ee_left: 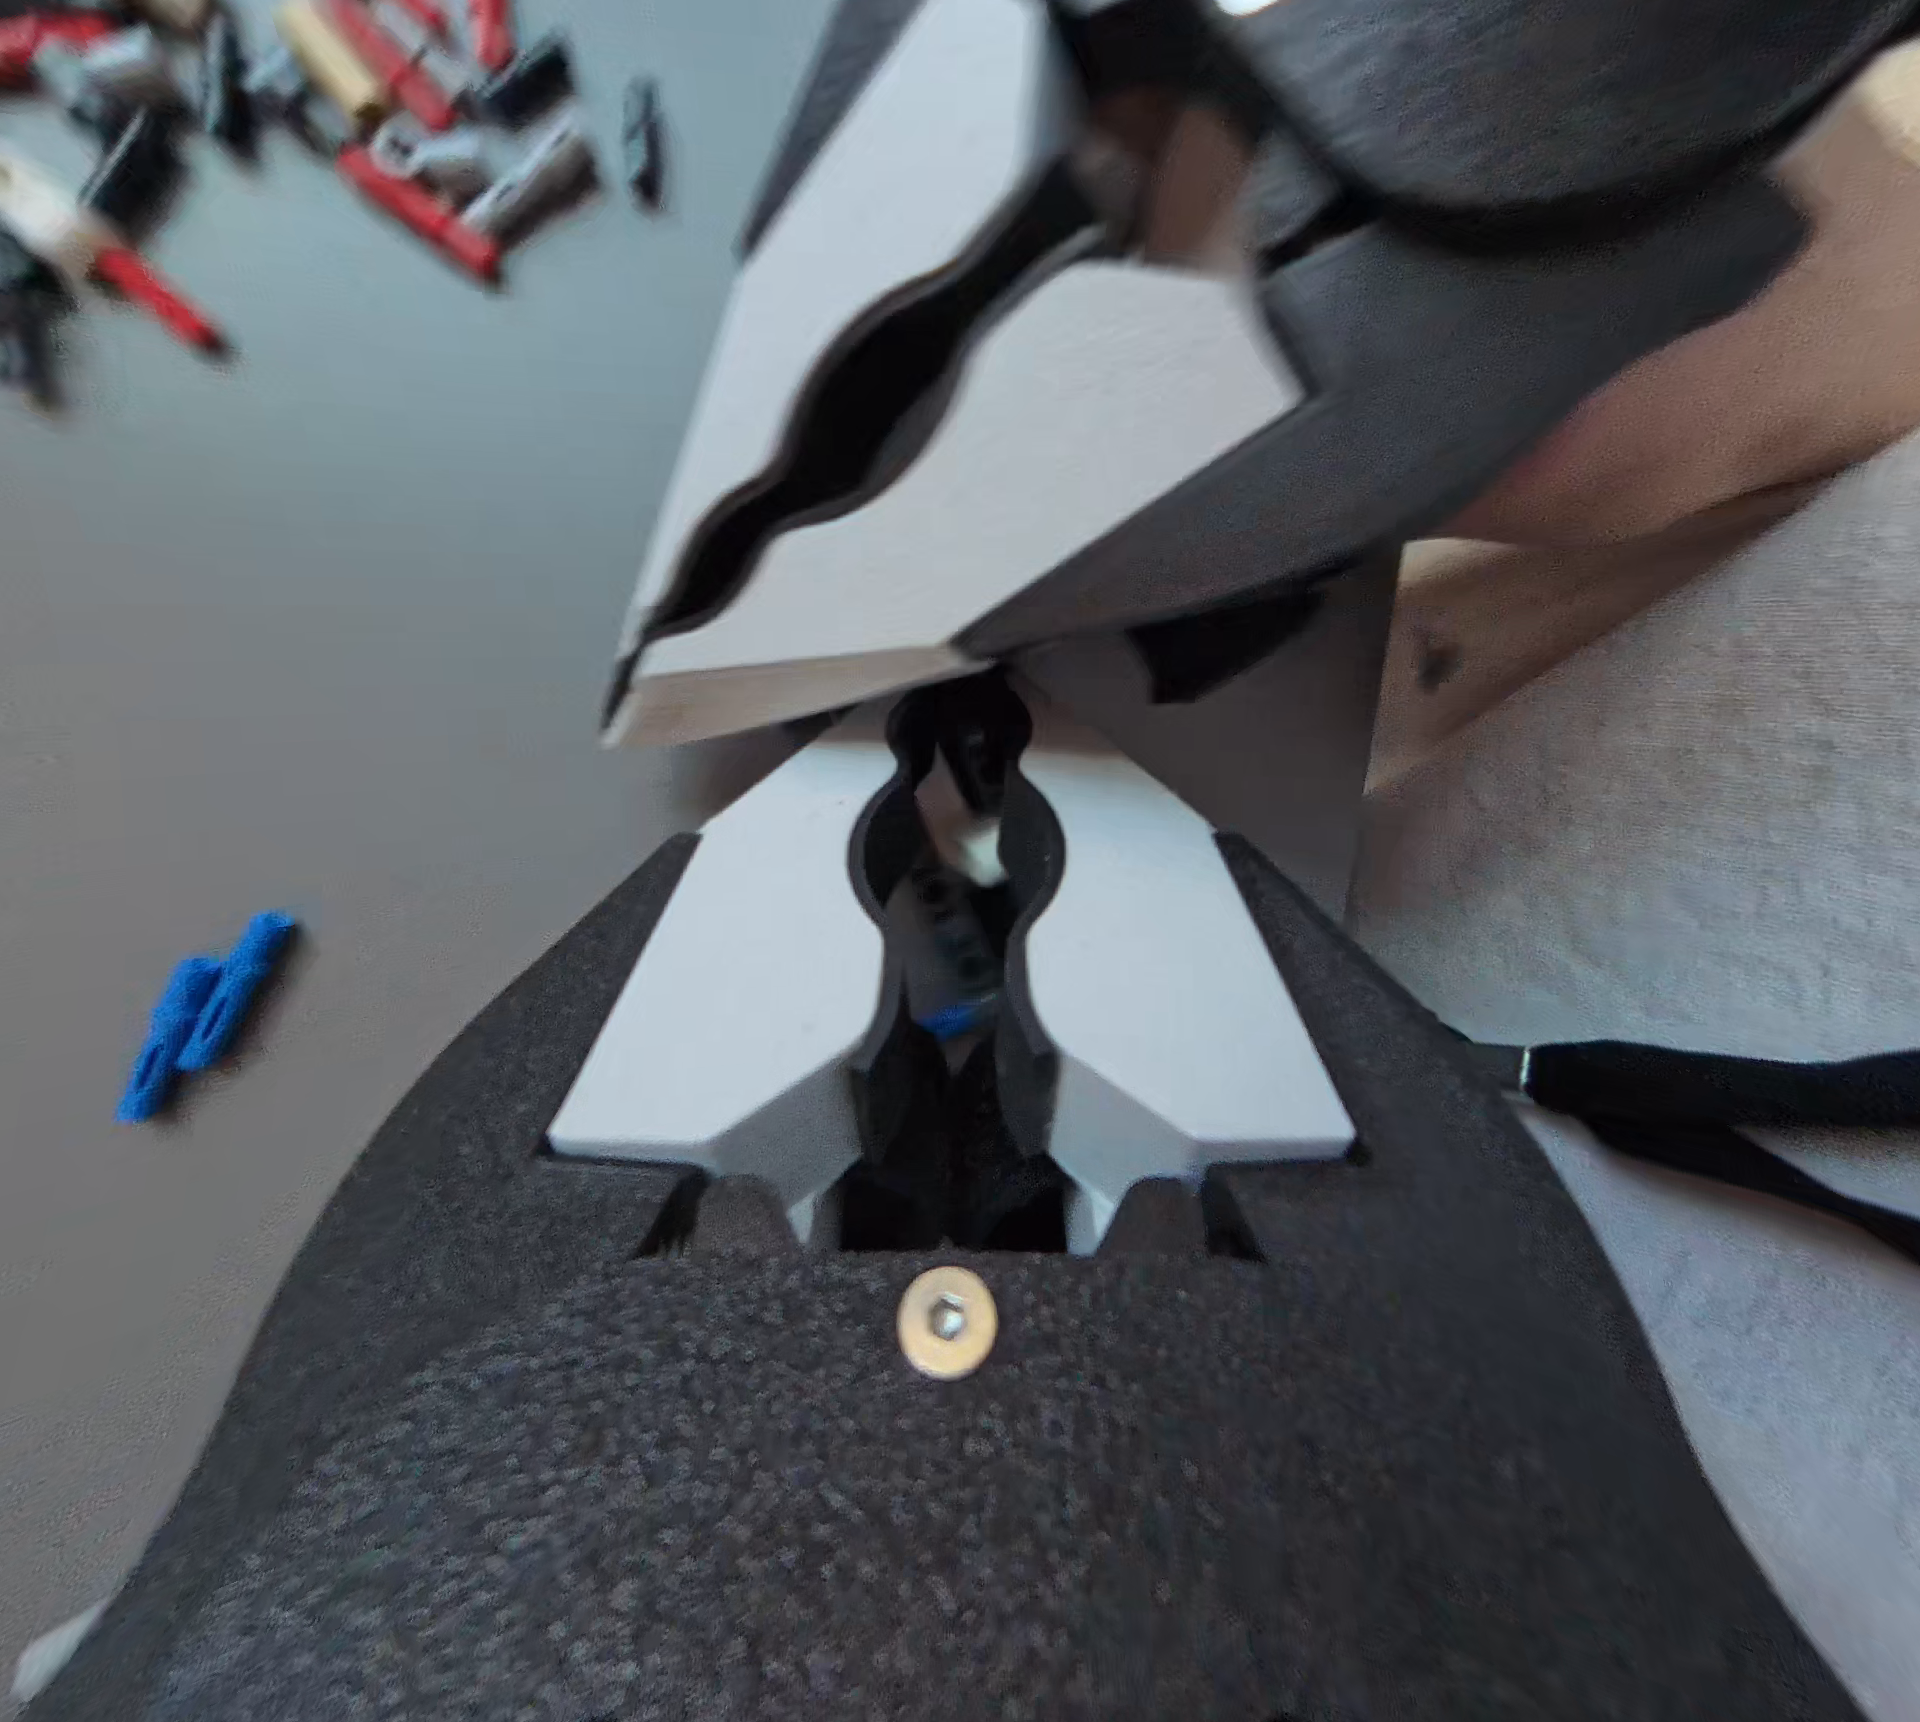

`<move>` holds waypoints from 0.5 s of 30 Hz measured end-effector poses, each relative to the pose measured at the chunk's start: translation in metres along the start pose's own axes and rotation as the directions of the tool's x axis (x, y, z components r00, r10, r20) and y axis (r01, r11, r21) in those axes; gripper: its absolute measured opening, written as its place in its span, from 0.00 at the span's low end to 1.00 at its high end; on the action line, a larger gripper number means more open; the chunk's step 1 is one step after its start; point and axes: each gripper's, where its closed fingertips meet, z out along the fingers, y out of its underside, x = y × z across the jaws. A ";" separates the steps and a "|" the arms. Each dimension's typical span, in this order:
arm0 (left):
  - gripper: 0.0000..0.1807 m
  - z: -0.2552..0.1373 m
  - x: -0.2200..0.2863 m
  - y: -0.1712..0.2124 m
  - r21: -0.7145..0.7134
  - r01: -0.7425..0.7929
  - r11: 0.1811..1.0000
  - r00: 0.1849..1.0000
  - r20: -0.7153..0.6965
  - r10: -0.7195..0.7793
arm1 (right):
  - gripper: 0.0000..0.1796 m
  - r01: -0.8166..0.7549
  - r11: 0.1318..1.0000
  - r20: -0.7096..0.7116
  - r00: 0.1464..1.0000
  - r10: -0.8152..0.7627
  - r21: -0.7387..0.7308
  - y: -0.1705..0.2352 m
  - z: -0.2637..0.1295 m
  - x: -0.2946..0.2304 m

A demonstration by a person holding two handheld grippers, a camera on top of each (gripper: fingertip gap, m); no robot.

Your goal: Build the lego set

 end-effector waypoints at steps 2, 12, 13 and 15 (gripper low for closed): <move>0.04 -0.005 -0.014 0.003 -0.056 -0.013 0.998 0.993 0.120 0.019 | 0.00 0.091 0.996 -0.054 0.994 -0.091 -0.010 0.001 -0.001 0.002; 0.04 -0.022 -0.054 0.011 -0.059 0.044 0.997 0.975 0.221 -0.030 | 0.00 0.080 0.991 -0.027 0.997 -0.077 0.109 -0.012 -0.030 0.024; 0.04 -0.022 -0.055 0.011 -0.058 0.042 0.997 0.975 0.222 -0.028 | 0.01 0.095 0.992 -0.062 0.994 -0.089 0.085 -0.008 -0.032 0.031; 0.04 -0.023 -0.059 0.010 -0.049 0.040 0.998 0.973 0.231 -0.028 | 0.03 0.069 0.994 -0.001 0.998 -0.069 0.089 -0.006 -0.035 0.028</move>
